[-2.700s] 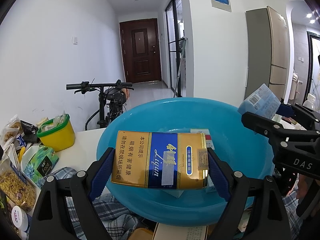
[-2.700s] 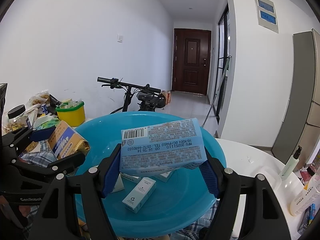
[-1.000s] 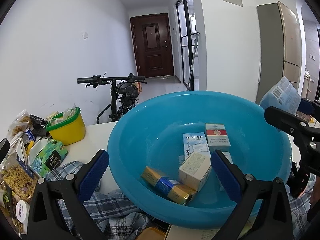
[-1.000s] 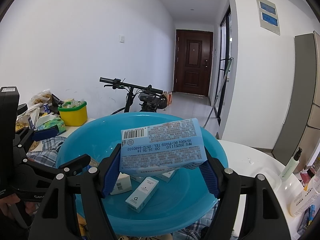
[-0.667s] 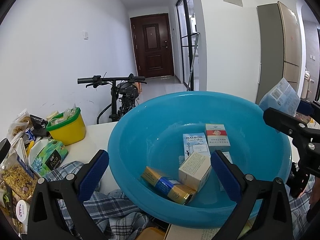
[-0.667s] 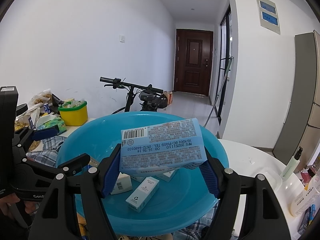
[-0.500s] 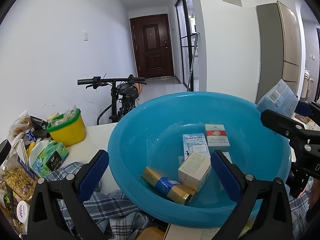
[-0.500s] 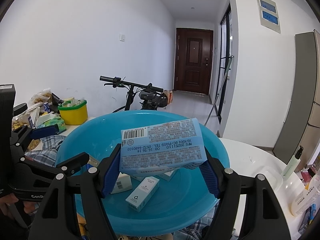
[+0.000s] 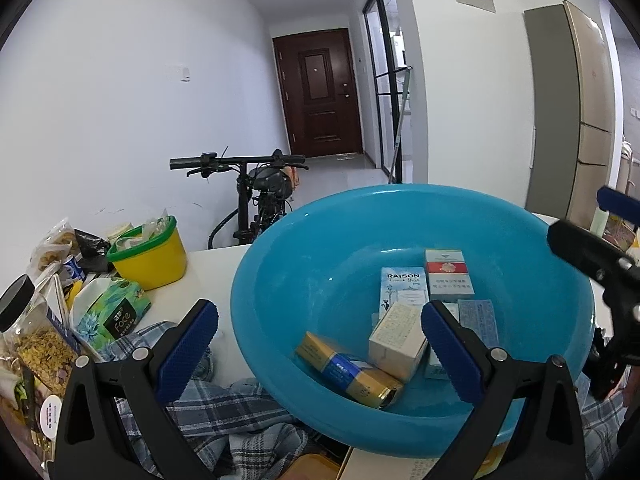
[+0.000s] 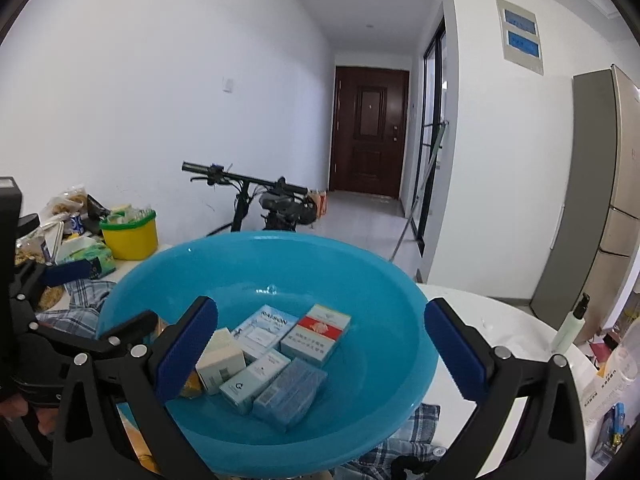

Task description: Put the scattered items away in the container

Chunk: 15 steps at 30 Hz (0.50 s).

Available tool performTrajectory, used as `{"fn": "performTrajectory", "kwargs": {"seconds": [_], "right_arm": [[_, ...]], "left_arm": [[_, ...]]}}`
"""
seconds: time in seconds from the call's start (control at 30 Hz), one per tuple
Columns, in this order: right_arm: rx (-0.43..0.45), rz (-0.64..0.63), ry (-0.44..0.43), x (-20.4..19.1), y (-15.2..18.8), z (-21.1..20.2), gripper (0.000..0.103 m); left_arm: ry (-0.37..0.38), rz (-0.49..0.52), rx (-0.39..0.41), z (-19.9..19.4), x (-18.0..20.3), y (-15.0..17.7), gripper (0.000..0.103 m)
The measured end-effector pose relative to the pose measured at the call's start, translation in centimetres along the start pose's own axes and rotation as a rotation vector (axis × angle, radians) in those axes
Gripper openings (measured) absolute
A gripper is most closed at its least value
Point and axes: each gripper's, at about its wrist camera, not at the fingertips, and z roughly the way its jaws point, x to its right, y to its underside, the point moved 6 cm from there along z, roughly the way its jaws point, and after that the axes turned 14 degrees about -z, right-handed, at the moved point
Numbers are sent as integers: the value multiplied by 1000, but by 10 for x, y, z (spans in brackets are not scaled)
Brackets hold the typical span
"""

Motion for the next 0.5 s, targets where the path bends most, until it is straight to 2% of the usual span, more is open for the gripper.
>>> {"fn": "performTrajectory", "kwargs": {"seconds": [0.1, 0.2, 0.27, 0.43, 0.5], "right_arm": [[-19, 18, 2, 1, 0, 2, 103], [-65, 35, -35, -2, 1, 0, 103], [-77, 48, -22, -2, 2, -11, 103], [-24, 83, -10, 0, -6, -62, 103], [-32, 104, 0, 1, -11, -84, 103]], "left_arm": [[-2, -25, -2, -2, -5, -2, 103], [3, -79, -40, -7, -13, -2, 103], [3, -91, -45, -17, -15, -3, 103], [26, -127, 3, -70, -20, -14, 103], [41, -135, 28, -101, -21, -18, 103]]}}
